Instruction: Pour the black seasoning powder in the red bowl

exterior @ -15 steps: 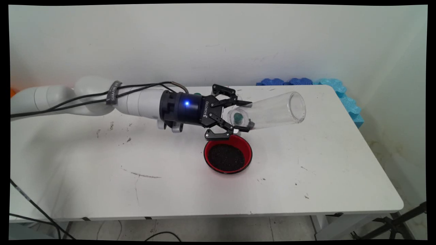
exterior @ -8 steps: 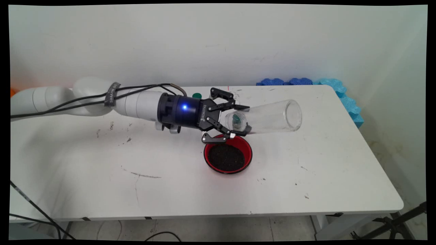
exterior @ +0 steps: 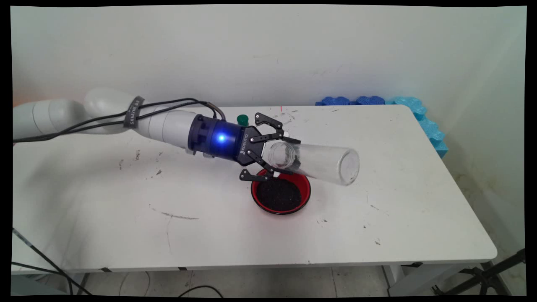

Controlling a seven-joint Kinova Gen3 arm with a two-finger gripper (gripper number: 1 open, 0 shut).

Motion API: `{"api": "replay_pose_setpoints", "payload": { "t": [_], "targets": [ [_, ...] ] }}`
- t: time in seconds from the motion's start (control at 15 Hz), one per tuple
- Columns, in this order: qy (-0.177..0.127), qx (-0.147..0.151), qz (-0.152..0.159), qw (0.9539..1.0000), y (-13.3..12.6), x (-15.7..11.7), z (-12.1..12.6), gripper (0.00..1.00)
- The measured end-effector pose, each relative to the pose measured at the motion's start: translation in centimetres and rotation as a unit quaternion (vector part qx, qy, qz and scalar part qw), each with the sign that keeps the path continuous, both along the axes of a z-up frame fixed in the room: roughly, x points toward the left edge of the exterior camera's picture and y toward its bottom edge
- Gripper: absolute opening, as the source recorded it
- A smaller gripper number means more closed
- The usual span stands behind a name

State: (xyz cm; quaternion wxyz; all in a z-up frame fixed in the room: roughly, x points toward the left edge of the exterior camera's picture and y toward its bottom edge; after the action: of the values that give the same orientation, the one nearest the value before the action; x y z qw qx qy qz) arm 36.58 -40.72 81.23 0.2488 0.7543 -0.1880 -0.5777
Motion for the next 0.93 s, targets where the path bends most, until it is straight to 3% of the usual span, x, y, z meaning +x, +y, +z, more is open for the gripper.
{"api": "replay_pose_setpoints", "payload": {
  "t": [0.2, 0.4, 0.6, 0.93],
  "targets": [
    [-0.036, -0.052, -0.019, 0.9978, -0.5, 0.3, 0.6, 0.00],
    [-0.071, -0.109, -0.041, 0.9906, -1.2, 0.4, 1.5, 0.00],
    [-0.104, -0.172, -0.069, 0.9771, -1.9, 0.6, 2.3, 0.00],
    [-0.148, -0.266, -0.107, 0.9465, -2.4, 0.8, 4.1, 0.00]
  ]
}}
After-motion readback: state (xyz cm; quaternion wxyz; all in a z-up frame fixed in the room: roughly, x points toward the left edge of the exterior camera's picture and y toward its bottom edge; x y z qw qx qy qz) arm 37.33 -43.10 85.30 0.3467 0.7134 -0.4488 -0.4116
